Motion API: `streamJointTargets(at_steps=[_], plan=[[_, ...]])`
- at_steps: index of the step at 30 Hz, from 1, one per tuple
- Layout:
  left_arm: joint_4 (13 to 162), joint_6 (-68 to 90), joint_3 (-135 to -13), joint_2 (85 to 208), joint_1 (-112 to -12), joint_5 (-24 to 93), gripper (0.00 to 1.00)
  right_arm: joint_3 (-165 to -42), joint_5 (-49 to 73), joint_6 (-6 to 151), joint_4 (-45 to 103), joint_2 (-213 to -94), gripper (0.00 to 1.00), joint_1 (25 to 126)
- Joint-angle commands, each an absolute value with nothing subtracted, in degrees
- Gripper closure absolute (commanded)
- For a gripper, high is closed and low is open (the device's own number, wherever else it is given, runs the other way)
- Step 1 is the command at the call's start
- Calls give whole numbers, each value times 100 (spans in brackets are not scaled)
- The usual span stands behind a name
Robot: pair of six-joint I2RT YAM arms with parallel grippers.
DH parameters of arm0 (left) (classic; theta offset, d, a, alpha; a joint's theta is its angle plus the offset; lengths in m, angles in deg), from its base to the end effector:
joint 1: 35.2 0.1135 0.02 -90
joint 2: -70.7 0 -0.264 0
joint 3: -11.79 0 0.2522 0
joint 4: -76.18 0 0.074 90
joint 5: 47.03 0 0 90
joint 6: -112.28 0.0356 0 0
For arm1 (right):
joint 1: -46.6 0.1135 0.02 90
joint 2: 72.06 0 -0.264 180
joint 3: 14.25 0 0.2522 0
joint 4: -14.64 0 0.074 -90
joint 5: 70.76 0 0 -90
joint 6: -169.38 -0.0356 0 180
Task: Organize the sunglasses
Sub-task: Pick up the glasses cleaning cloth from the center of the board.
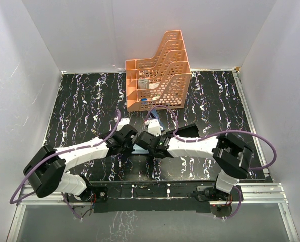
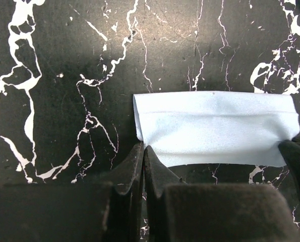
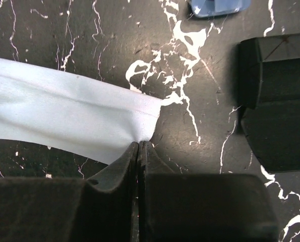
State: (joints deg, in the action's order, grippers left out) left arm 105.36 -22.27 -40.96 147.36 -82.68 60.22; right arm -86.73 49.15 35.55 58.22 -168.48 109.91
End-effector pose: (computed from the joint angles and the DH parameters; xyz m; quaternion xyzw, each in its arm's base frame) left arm 0.1798 -0.1804 0.1818 -0.0235 0.9388 -0.1264 0.3197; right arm 0.1596 0.2780 0.1766 -0.1107 0.9424 0.0012 0.3155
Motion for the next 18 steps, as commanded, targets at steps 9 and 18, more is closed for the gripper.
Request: streamJointTargets(at_steps=[9,18], plan=[[10572,-2128,-4828,15273,-8386,5922,100,-8667,5393,3761,5946,-16267,100,10685],[10524,-2116,-5319,15633,-8582,5978,100,-8549,5526,3896,6021,-15916,100,10435]])
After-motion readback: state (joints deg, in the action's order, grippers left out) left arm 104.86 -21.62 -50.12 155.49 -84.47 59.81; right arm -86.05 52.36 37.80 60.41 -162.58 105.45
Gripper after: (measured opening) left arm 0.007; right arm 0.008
